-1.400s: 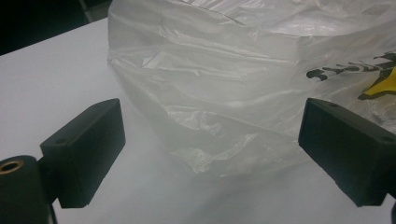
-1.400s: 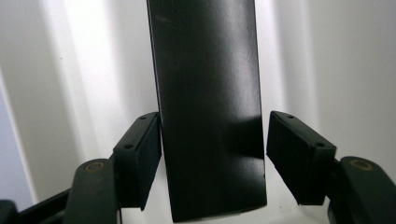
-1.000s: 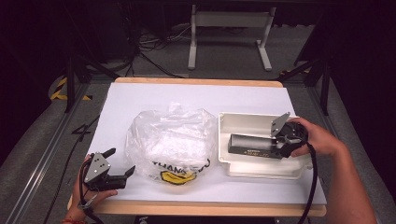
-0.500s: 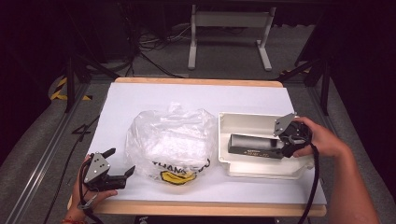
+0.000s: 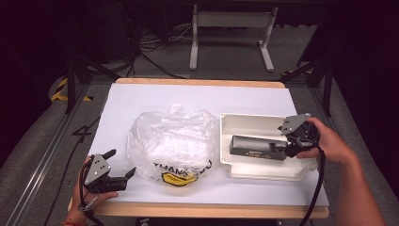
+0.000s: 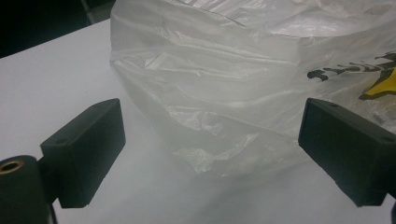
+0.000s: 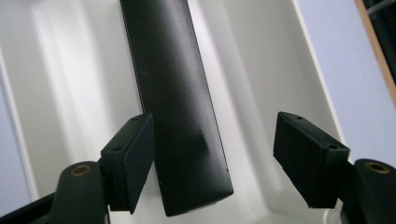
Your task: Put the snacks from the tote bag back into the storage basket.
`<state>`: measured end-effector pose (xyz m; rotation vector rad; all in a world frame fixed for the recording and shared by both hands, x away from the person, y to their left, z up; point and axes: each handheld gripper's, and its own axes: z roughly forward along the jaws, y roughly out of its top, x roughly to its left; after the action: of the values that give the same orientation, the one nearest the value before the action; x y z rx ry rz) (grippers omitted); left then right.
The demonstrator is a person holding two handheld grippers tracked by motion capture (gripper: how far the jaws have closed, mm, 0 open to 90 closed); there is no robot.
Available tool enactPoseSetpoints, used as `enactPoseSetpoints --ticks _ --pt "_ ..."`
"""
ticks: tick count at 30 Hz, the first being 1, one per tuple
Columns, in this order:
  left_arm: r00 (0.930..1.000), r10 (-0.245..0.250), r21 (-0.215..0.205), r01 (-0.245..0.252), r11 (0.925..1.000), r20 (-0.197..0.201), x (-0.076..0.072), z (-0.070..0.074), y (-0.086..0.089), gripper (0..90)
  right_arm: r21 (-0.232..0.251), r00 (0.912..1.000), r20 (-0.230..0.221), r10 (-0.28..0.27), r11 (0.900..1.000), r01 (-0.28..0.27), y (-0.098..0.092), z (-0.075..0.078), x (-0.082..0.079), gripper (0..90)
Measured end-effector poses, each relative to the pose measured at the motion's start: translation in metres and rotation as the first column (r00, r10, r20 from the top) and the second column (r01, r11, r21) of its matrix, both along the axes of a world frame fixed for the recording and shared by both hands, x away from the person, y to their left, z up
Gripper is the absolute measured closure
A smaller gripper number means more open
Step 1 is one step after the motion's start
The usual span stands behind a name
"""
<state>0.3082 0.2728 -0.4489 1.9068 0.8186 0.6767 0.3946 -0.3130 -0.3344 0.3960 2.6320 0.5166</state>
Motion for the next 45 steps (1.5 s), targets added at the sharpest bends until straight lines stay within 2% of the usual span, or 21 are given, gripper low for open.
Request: enactPoseSetpoints --ticks 2,5,7,12,14,17,20,22,24,30,32,33,34,37,39,40,41,42,43,44,45 --pt "1.0000 0.001 0.002 -0.001 1.0000 0.001 0.000 0.000 0.000 8.1 0.012 0.9999 0.013 0.000 1.000 -0.001 -0.001 0.001 -0.001 29.2" --pt "1.0000 0.002 0.002 -0.002 1.0000 0.001 0.000 0.000 0.001 8.1 0.069 0.9982 0.046 -0.039 0.997 0.036 -0.006 0.005 -0.006 28.1" --pt "1.0000 0.004 -0.001 -0.004 1.0000 0.002 0.000 0.000 0.001 8.1 0.118 0.9966 0.059 -0.057 0.992 0.050 -0.010 0.006 -0.010 27.0" --pt "1.0000 0.002 0.003 -0.002 1.0000 0.002 0.000 0.000 0.000 8.1 0.159 0.9919 0.083 -0.097 0.984 0.083 -0.014 0.006 -0.015 24.8" --pt "1.0000 0.006 0.002 -0.006 1.0000 0.001 0.000 0.000 0.000 8.1 0.199 0.9869 0.101 -0.126 0.975 0.104 -0.016 0.008 -0.019 24.3" --pt "1.0000 0.006 0.003 -0.006 1.0000 0.004 0.000 0.000 0.001 8.1 0.212 0.9827 0.120 -0.142 0.971 0.114 -0.018 0.009 -0.022 23.8" --pt "1.0000 0.008 0.004 -0.008 1.0000 0.004 0.000 0.000 0.001 8.1 0.238 0.9750 0.137 -0.175 0.961 0.139 -0.020 0.010 -0.027 21.9" --pt "0.9999 0.010 0.004 -0.010 0.9999 0.005 0.000 0.000 0.001 8.1 0.241 0.9757 0.134 -0.173 0.961 0.137 -0.020 0.010 -0.028 21.2" --pt "0.9999 0.012 0.002 -0.012 0.9999 0.006 0.000 0.001 0.001 8.1 0.249 0.9691 0.154 -0.192 0.957 0.150 -0.020 0.010 -0.031 19.9" --pt "0.9999 0.013 0.003 -0.013 0.9999 0.006 0.000 0.001 0.002 8.1 0.286 0.9531 0.174 -0.247 0.939 0.191 -0.021 0.009 -0.038 14.2" --pt "0.9999 0.014 0.003 -0.014 0.9999 0.006 0.000 0.001 0.002 8.1 0.304 0.9463 0.169 -0.276 0.928 0.216 -0.022 0.008 -0.039 11.7" --pt "0.9999 0.014 0.004 -0.014 0.9999 0.006 0.000 0.001 0.002 8.1 0.322 0.9396 0.168 -0.298 0.917 0.233 -0.023 0.008 -0.040 11.5" --pt "0.9999 0.013 0.004 -0.013 0.9999 0.006 0.000 0.001 0.002 8.1 0.331 0.9352 0.168 -0.312 0.912 0.244 -0.024 0.008 -0.041 11.2" --pt "0.9999 0.014 0.005 -0.014 0.9999 0.005 0.000 0.001 0.002 8.1 0.361 0.9282 0.165 -0.333 0.896 0.257 -0.027 0.008 -0.044 10.7" --pt "0.9999 0.014 0.004 -0.014 0.9999 0.005 0.000 0.001 0.002 8.1 0.364 0.9244 0.165 -0.344 0.892 0.267 -0.028 0.006 -0.047 10.5" --pt "0.9999 0.014 0.005 -0.014 0.9999 0.005 0.000 0.001 0.002 8.1 0.366 0.9194 0.169 -0.355 0.889 0.276 -0.029 0.005 -0.048 10.3" --pt "0.9999 0.014 0.005 -0.014 0.9999 0.005 0.000 0.001 0.002 8.1 0.366 0.9194 0.169 -0.355 0.889 0.276 -0.029 0.005 -0.048 10.3" --pt "0.9999 0.013 0.005 -0.013 0.9999 0.005 0.000 0.001 0.002 8.1 0.366 0.9125 0.164 -0.375 0.882 0.296 -0.031 0.003 -0.050 10.2" --pt "0.9999 0.013 0.005 -0.013 0.9999 0.005 0.000 0.001 0.002 8.1 0.366 0.9125 0.164 -0.375 0.882 0.296 -0.031 0.003 -0.050 10.2" --pt "0.9999 0.013 0.006 -0.014 0.9999 0.007 0.000 0.001 0.002 8.1 0.368 0.9051 0.165 -0.392 0.876 0.313 -0.033 0.002 -0.051 10.2" --pt "0.9999 0.013 0.006 -0.014 0.9999 0.007 0.000 0.001 0.002 8.1 0.368 0.9051 0.165 -0.392 0.876 0.313 -0.033 0.002 -0.051 10.2"
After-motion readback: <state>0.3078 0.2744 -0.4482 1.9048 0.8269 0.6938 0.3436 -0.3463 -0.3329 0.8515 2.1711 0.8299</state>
